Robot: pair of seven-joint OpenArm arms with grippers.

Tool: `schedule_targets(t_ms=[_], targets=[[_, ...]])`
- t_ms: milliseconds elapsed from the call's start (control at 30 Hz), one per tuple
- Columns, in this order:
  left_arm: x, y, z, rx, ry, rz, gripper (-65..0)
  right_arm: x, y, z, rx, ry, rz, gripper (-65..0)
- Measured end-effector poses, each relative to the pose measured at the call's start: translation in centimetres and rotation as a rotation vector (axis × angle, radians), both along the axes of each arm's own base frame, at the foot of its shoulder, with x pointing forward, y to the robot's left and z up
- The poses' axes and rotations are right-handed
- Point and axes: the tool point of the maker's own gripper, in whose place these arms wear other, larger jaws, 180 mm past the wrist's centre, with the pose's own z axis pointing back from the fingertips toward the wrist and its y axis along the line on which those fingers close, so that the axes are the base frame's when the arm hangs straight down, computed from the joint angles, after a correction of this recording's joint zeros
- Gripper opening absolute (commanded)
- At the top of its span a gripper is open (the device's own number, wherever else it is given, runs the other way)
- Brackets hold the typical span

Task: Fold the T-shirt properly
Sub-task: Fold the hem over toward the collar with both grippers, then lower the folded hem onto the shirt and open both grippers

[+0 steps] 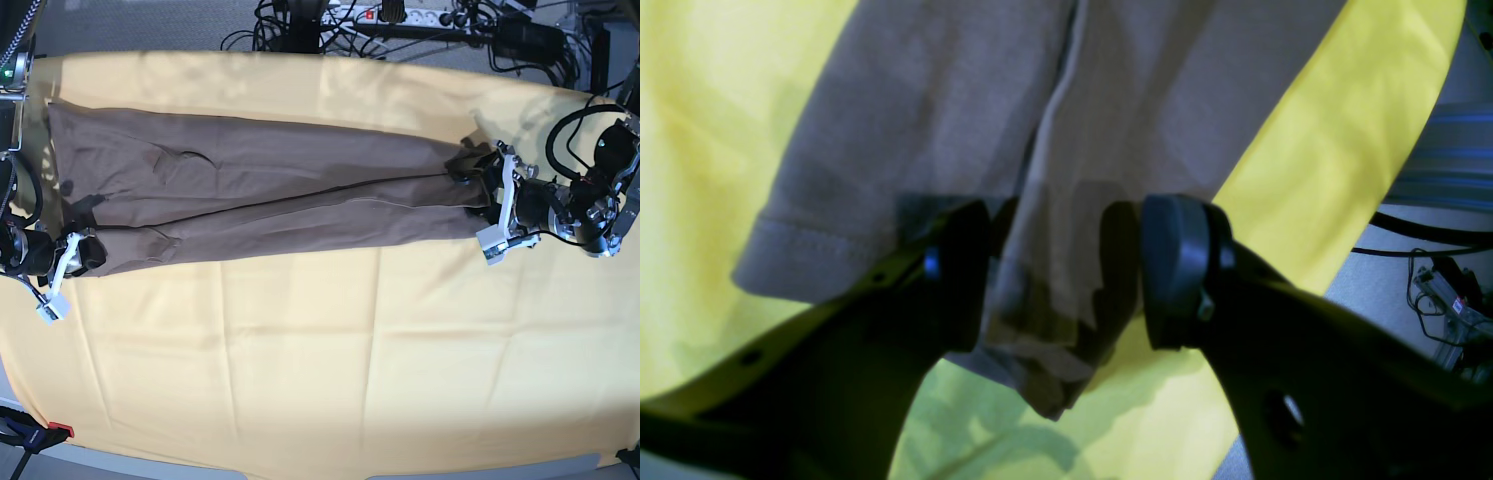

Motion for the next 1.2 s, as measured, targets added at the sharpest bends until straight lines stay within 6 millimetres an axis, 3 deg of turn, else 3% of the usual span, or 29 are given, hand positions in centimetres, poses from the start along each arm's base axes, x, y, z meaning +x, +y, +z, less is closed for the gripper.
schedule_targets(t_ms=[167,200,267,300,867,967,1100,1200], targets=[[0.0,0.0,0.0,0.000,0.000,0.000,-27.7,-0.8,0.1,-0.9,0.006,0.019,0.000,-43.7],[0.0,0.0,0.0,0.000,0.000,0.000,-27.7,-0.7,0.2,-0.9,0.014,0.007,-0.002,-48.3],[0.0,0.0,0.0,0.000,0.000,0.000,-27.7,-0.5,0.3,-0.7,0.020,-0.008,-0.005,-64.1],[0.0,0.0,0.0,0.000,0.000,0.000,-27.7,-0.3,0.4,-0.6,0.026,-0.015,-0.005,-65.0],[0.0,0.9,0.1,0.020,0.000,0.008,-27.7,-0.7,1.4,0.1,0.082,-0.022,0.012,-65.0],[0.0,1.1,-0.1,0.038,-0.006,0.004,-27.7,-0.7,2.1,0.6,0.008,-0.135,0.066,-65.0],[0.0,1.2,-0.1,0.038,-0.005,0.005,-27.7,-2.5,3.1,0.6,-0.131,-0.216,0.183,-65.0],[0.0,1.2,-0.1,0.038,-0.005,0.005,-27.7,-2.8,3.8,2.0,-0.167,-0.275,0.242,-65.0]])
